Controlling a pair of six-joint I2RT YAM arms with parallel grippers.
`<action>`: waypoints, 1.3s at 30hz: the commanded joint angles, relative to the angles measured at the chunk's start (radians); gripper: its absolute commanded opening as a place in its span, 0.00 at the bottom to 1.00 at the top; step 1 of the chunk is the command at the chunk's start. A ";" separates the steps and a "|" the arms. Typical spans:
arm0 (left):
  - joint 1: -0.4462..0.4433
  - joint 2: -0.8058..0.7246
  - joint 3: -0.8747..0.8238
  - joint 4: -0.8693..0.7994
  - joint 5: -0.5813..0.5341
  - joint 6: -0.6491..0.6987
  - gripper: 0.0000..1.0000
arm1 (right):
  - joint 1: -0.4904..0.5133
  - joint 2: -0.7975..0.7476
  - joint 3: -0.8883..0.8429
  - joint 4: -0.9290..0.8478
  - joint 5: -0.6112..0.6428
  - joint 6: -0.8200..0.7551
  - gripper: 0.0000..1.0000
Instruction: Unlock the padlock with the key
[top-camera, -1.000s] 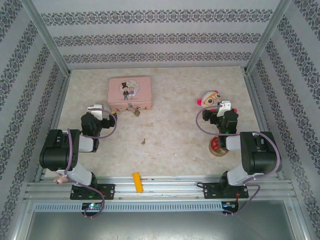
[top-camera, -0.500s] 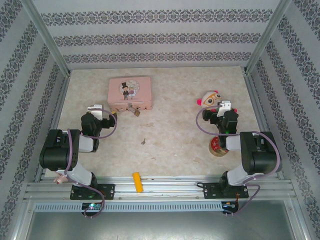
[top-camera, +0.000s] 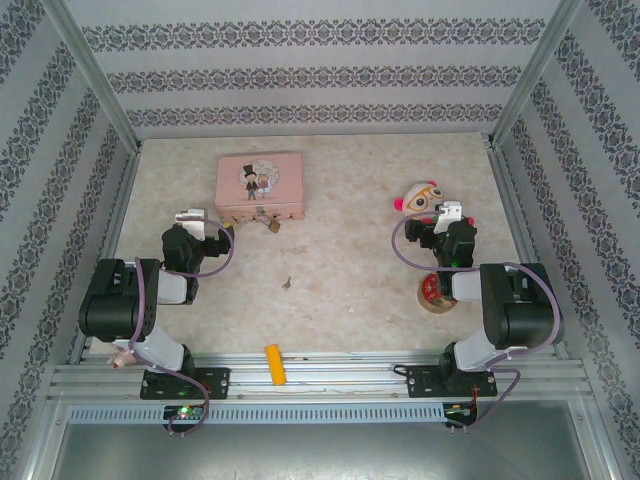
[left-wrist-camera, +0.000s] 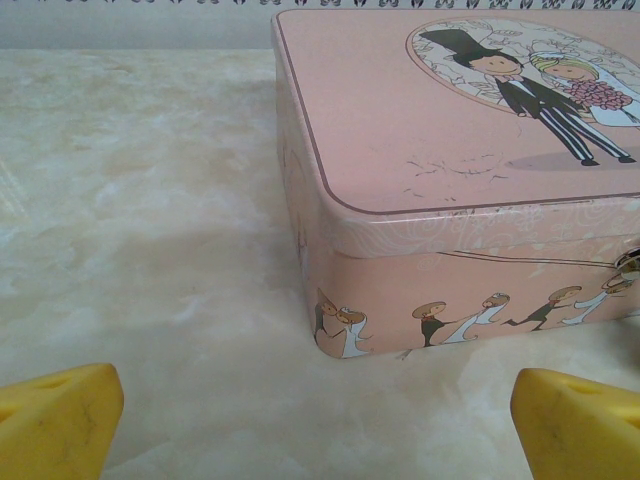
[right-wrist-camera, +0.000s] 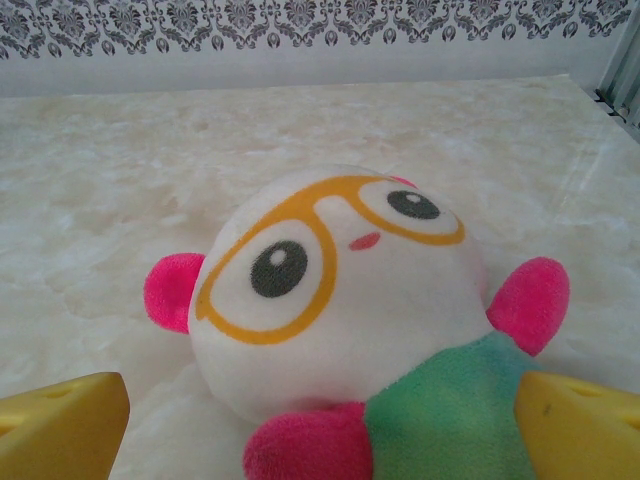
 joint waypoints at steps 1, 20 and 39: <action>-0.004 -0.010 0.017 -0.014 0.024 0.009 0.99 | 0.005 -0.011 0.006 0.012 -0.019 -0.009 0.98; -0.004 -0.354 0.003 -0.284 -0.162 -0.106 0.99 | 0.026 -0.400 0.044 -0.431 0.282 0.127 0.98; -0.004 -0.483 0.240 -0.757 -0.070 -0.479 0.99 | 0.330 -0.544 0.308 -1.112 0.461 0.351 0.98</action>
